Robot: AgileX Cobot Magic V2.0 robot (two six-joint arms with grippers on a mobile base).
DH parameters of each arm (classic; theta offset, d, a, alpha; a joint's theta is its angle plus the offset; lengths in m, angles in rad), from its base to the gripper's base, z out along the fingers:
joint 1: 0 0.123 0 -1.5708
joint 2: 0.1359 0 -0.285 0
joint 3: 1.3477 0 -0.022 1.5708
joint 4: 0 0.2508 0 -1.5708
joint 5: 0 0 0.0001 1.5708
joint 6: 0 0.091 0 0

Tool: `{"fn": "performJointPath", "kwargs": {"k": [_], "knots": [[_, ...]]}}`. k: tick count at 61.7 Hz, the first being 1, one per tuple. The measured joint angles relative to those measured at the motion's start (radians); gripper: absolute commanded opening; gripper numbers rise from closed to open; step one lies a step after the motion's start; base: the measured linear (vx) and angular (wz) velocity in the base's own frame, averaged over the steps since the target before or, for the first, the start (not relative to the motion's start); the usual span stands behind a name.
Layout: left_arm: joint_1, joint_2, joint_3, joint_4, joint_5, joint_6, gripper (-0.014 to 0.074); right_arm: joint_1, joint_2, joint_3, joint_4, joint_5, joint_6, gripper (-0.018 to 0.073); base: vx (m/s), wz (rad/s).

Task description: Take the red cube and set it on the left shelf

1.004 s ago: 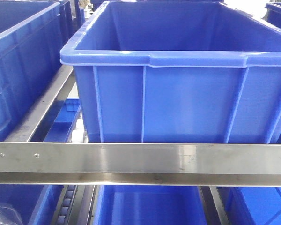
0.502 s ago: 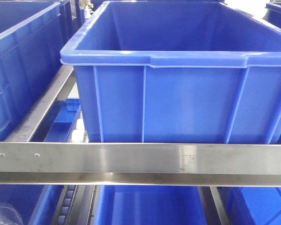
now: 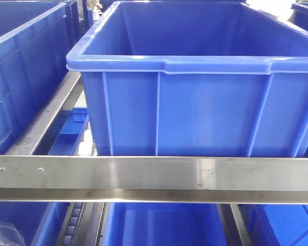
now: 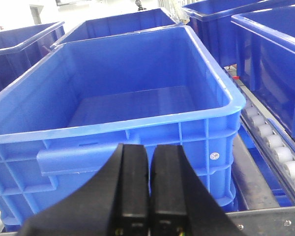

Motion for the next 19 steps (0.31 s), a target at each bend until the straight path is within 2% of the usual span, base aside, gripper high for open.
{"fn": "performJointPath", "kwargs": {"k": [19], "knots": [[0.0,0.0,0.0,0.0,0.0,0.0,0.0106,0.0,0.0,0.0,0.0,0.0,0.0,0.0058,0.0,0.0]]}}
